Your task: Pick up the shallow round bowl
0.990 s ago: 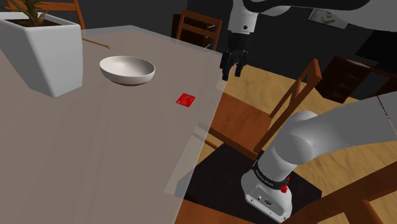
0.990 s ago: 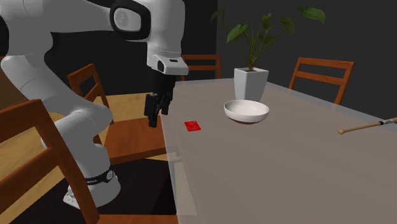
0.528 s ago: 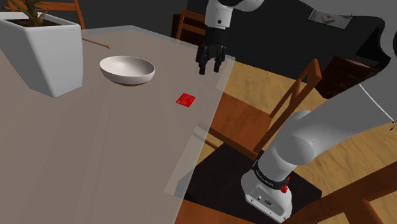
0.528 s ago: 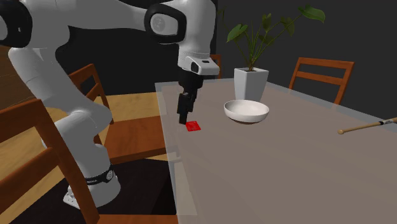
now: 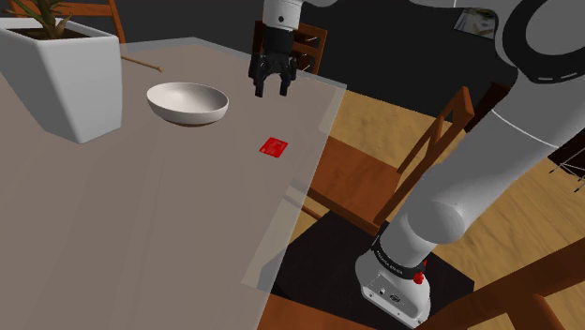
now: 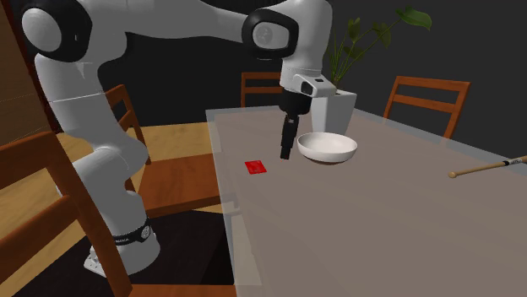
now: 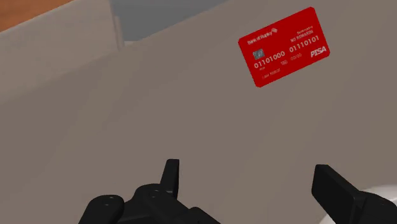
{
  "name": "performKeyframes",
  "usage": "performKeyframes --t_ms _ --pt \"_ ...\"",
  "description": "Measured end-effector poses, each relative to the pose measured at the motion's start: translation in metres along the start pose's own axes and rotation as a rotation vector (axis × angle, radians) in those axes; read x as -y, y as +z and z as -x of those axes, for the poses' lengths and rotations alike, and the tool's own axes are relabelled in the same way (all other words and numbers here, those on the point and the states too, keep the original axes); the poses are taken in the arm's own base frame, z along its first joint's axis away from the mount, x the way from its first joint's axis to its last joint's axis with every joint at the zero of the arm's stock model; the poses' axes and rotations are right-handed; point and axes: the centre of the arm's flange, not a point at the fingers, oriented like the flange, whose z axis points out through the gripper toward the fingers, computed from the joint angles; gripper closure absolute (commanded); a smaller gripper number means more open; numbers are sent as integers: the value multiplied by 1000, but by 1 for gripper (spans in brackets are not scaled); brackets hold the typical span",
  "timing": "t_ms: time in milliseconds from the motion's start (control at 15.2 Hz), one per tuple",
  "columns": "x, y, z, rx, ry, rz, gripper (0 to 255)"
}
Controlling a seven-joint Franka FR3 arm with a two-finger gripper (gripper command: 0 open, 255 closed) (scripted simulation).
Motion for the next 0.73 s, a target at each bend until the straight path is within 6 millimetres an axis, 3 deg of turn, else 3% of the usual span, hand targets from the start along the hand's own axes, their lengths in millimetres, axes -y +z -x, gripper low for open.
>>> performKeyframes --t_ms 726 --pt "67 -20 -113 -29 -8 -52 0"
